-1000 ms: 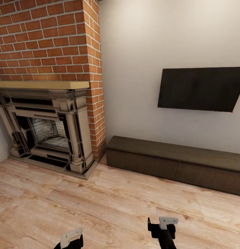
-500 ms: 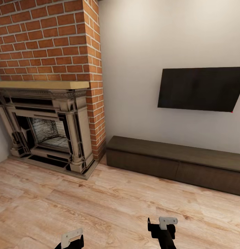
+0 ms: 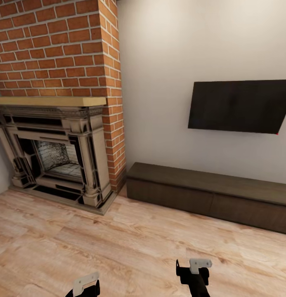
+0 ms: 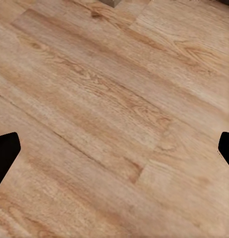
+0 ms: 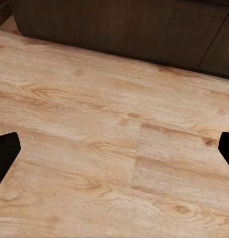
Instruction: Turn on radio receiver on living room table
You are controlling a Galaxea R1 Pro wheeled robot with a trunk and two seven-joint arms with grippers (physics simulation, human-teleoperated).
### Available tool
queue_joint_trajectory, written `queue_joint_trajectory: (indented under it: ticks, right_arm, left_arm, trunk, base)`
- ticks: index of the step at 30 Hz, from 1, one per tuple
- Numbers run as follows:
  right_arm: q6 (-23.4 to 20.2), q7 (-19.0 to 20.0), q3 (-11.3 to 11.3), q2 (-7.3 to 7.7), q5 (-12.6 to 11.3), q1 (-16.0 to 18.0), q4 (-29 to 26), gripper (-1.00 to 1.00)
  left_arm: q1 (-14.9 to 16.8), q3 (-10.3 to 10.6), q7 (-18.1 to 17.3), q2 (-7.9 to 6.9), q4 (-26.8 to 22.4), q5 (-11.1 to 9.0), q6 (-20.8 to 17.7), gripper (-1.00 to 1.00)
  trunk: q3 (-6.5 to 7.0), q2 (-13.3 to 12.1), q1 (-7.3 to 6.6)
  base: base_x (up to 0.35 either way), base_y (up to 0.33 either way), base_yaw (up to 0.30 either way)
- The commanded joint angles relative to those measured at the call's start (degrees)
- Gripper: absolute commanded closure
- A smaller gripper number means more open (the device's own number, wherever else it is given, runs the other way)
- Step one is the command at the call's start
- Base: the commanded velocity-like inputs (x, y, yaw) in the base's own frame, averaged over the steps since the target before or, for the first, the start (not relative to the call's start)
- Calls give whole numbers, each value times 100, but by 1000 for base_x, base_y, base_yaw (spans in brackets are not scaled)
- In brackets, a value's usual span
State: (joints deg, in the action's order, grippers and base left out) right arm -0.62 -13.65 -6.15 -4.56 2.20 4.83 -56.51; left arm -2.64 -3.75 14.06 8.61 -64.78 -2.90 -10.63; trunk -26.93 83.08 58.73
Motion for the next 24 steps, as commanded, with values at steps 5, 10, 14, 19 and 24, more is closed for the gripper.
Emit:
queue_joint_trajectory:
  ticks: [5, 10, 14, 19, 24]
  right_arm:
    - [0, -5, 0, 0, 0, 0, 0, -100]
    - [0, -3, 0, 1, 0, 0, 0, -100]
    - [0, -5, 0, 1, 0, 0, 0, -100]
    - [0, -6, 0, 5, 0, 0, 0, -100]
    - [0, -3, 0, 6, 0, 0, 0, -100]
  left_arm:
    - [0, 6, 0, 0, 0, 9, 0, -100]
    - [0, 6, 0, 0, 0, 9, 0, -100]
    - [0, 6, 0, 0, 4, 5, 0, -100]
    - [0, 6, -14, 0, 13, 7, 0, -100]
    - [0, 6, -17, 0, 10, 9, 0, -100]
  trunk:
    - [0, 0, 0]
    - [0, 0, 0]
    - [0, 0, 0]
    - [0, 0, 0]
    - [0, 0, 0]
  base:
    - [262, -179, 0]
    - [266, -207, 0]
    - [155, -128, 0]
    - [23, -19, 0]
    - [2, -2, 0]
